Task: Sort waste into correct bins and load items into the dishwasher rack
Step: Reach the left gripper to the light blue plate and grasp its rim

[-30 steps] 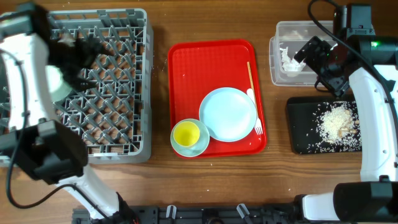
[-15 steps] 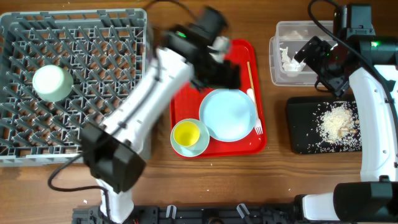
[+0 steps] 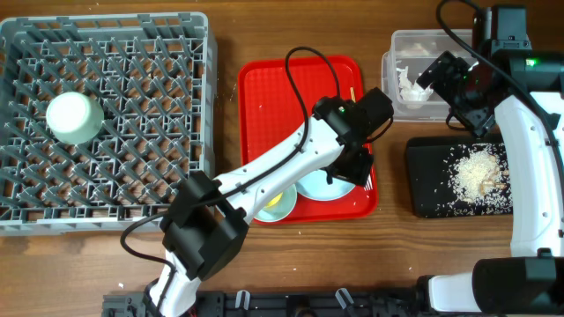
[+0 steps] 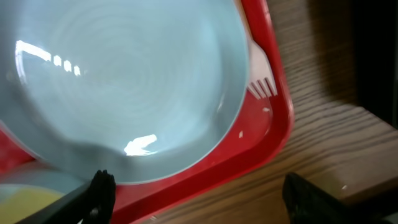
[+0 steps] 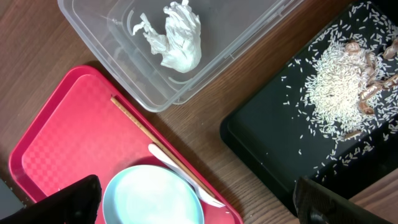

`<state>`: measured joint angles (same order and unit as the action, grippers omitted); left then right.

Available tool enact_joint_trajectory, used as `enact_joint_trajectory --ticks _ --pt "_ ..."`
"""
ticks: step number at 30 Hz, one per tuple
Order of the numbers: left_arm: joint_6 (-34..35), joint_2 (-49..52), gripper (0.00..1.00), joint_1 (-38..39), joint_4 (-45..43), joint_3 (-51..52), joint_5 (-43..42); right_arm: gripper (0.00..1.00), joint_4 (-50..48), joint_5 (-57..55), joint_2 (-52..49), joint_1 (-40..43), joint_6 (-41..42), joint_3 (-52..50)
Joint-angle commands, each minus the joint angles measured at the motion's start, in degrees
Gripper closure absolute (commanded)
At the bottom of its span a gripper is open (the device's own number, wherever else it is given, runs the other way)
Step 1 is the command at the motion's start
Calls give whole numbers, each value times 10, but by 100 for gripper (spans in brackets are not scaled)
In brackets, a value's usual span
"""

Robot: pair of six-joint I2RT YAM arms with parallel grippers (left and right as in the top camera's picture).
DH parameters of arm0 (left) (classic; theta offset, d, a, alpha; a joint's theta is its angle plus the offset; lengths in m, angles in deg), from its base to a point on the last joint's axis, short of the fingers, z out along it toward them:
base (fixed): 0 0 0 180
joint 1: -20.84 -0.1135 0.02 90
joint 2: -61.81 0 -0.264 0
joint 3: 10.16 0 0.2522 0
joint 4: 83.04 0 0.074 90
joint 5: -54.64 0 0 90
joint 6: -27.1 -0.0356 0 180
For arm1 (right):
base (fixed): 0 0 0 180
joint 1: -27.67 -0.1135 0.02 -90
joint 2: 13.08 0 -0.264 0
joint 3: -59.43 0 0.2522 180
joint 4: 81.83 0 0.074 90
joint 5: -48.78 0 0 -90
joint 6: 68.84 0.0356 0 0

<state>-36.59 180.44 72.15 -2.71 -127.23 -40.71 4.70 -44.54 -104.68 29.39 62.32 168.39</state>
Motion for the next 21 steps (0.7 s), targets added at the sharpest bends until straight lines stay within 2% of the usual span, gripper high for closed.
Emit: enact_joint_trajectory --ticks 1,5,9,12,16,19,21 --pt "14 3 23 5 -54 43 -68 0 -2 -14 13 1 9 12" --pt "-7 3 24 15 -90 86 -68 0 -2 -14 13 1 9 12" --pt "-85 3 28 16 -146 130 -66 0 -2 -14 13 1 9 12" --pt "-111 3 28 16 -184 158 -62 0 -2 -14 13 1 9 12" --pt "-124 3 32 16 -213 184 14 0 -2 -14 13 1 9 12" --pt "-169 3 34 17 -239 195 14 0 -2 -14 13 1 9 12" --pt "-174 4 35 20 -249 199 19 0 -2 -14 13 1 9 12"
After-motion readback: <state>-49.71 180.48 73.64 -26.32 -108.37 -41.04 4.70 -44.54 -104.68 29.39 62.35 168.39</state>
